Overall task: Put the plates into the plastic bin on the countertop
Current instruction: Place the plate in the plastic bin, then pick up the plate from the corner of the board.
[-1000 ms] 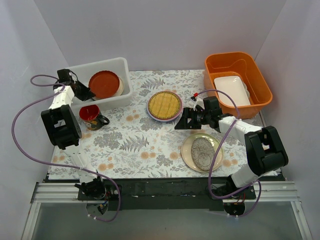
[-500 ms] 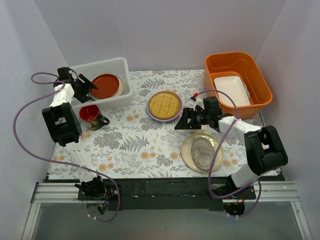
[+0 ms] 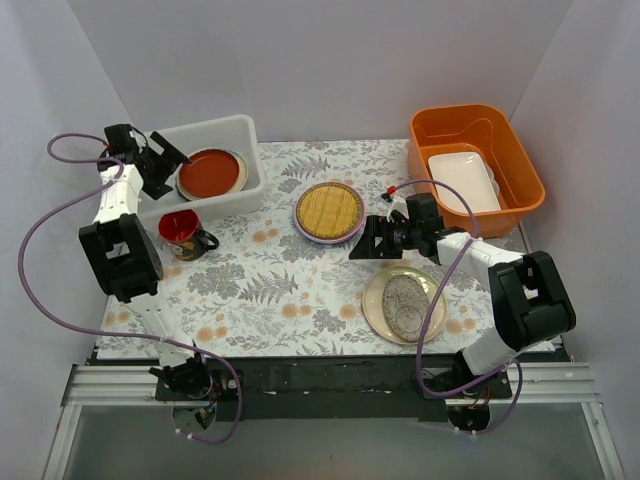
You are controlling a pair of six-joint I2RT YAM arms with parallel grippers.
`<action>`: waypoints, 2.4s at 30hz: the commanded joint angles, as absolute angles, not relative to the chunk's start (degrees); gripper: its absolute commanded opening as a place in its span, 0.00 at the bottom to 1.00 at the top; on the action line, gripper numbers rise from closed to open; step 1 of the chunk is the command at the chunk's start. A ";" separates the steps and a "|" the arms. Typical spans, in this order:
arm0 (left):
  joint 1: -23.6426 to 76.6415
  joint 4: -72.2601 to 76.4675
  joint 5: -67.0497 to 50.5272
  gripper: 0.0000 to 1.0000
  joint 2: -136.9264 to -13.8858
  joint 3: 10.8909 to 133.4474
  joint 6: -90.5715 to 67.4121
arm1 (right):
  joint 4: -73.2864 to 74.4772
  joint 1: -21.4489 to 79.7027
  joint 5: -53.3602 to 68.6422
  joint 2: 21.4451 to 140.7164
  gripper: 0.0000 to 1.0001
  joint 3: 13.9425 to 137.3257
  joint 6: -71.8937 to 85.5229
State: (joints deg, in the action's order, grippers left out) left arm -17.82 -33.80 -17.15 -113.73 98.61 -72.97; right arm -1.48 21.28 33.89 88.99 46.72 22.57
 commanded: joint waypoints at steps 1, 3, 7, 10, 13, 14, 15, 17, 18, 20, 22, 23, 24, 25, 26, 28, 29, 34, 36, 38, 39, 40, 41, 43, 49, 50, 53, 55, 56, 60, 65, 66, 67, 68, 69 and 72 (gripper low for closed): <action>-17.67 -33.05 -16.26 0.98 -108.02 98.09 -71.81 | -2.72 21.53 34.98 88.15 0.91 48.52 22.76; -17.32 -32.87 -16.43 0.98 -107.05 97.82 -71.81 | -2.55 21.53 35.07 88.16 0.91 48.52 22.85; -16.26 -32.87 -17.05 0.98 -105.65 97.82 -71.37 | -2.46 21.53 35.07 88.07 0.91 48.52 22.76; -14.68 -32.96 -16.79 0.98 -104.24 97.21 -70.84 | -2.37 21.53 34.89 87.98 0.91 48.60 22.85; -12.66 -32.87 -16.44 0.98 -102.66 96.24 -70.14 | -2.29 21.53 34.72 87.89 0.91 48.60 22.85; -11.70 -32.96 -16.52 0.98 -102.31 95.89 -70.05 | -2.29 21.53 34.80 87.89 0.91 48.60 22.85; -11.25 -33.05 -16.52 0.98 -101.87 95.54 -69.70 | -2.20 21.53 34.80 87.80 0.91 48.52 22.76; -9.85 -33.40 -16.44 0.98 -100.29 94.75 -69.17 | -2.20 21.53 34.63 87.72 0.91 48.52 22.85; -9.32 -33.57 -16.44 0.98 -99.67 94.57 -68.73 | -2.20 21.53 34.54 87.63 0.91 48.52 22.85; -7.83 -34.36 -16.87 0.98 -98.09 93.87 -68.47 | -2.11 21.53 34.45 87.54 0.91 48.52 22.85; -7.04 -34.80 -18.53 0.98 -97.04 93.34 -68.47 | -2.20 21.62 34.54 87.63 0.91 48.51 22.85; -5.81 -34.80 -18.54 0.98 -95.99 92.82 -68.38 | -2.20 21.62 34.45 87.63 0.91 48.52 22.94; -5.19 -34.89 -18.63 0.98 -95.45 91.94 -68.38 | -2.20 21.62 34.45 87.63 0.91 48.43 22.94; -4.49 -34.89 -18.46 0.98 -94.93 91.41 -68.55 | -2.28 21.62 34.37 87.63 0.91 48.34 22.94; -3.00 -35.24 -18.72 0.98 -94.31 91.23 -68.47 | -2.46 21.62 34.45 87.63 0.91 48.25 23.03; -1.59 -35.51 -18.98 0.98 -93.35 90.27 -68.73 | -2.46 21.62 34.37 87.37 0.91 47.99 23.03; -0.80 -35.51 -19.07 0.98 -92.47 89.74 -68.90 | -2.46 21.62 34.28 87.36 0.91 47.90 23.03; 5.62 -34.98 -18.37 0.96 -89.30 85.09 -69.78 | -2.20 21.62 33.75 86.92 0.91 47.64 23.03; 7.90 -34.46 -18.19 0.95 -87.55 83.24 -70.49 | -2.02 21.53 33.49 86.75 0.91 47.64 22.94; 9.92 -33.32 -18.19 0.94 -86.49 79.99 -71.27 | -2.02 21.62 33.49 86.75 0.91 47.64 22.94; 10.54 -32.96 -18.19 0.94 -86.05 79.02 -71.63 | -1.93 21.62 33.49 86.75 0.91 47.55 22.94; 10.98 -32.87 -18.02 0.94 -85.35 78.32 -71.89 | -1.93 21.62 33.49 86.66 0.91 47.55 22.94; 12.20 -32.52 -17.93 0.93 -85.08 76.92 -72.16 | -1.93 21.62 33.40 86.66 0.91 47.46 22.94; 13.53 -32.08 -17.67 0.93 -84.55 75.94 -72.68 | -1.85 21.62 33.40 86.75 0.91 47.46 22.85; 18.28 -30.41 -19.25 0.92 -84.11 71.72 -75.14 | -1.84 21.62 33.31 87.10 0.91 47.55 22.76; 19.59 -30.06 -19.25 0.92 -84.20 71.28 -75.41 | -1.85 21.62 33.31 87.10 0.91 47.55 22.76; 22.48 -29.18 -18.81 0.90 -84.37 69.96 -76.55 | -2.02 21.53 33.31 87.45 0.91 47.55 22.85; 24.25 -28.57 -18.20 0.89 -84.46 69.35 -77.25 | -2.11 21.62 33.31 87.97 0.91 47.55 22.76; 25.91 -28.30 -18.28 0.88 -84.46 69.26 -77.95 | -2.20 21.62 33.31 88.15 0.91 47.55 22.76; 30.66 -26.99 -17.32 0.86 -84.99 68.73 -79.80 | -2.29 21.62 33.31 89.38 0.91 47.72 22.76; 36.63 -25.93 -16.26 0.81 -86.75 68.90 -81.74 | -2.20 21.62 32.52 90.70 0.90 47.72 22.59; 37.43 -25.67 -16.09 0.81 -87.01 68.82 -82.26 | -2.20 21.62 32.26 91.49 0.90 47.81 22.67; 38.22 -25.32 -16.00 0.80 -87.45 68.91 -82.44 | -1.85 21.62 31.99 91.93 0.90 47.90 22.68; 39.89 -25.14 -16.00 0.80 -88.15 68.91 -82.79 | -1.58 21.62 31.47 92.46 0.90 48.16 22.68; 40.69 -24.88 -16.00 0.80 -88.68 68.91 -82.97 | -1.50 21.53 31.29 93.68 0.89 48.34 22.68; 43.94 -23.39 -15.56 0.79 -89.91 68.38 -84.55 | -1.32 21.53 30.76 95.53 0.89 48.69 22.76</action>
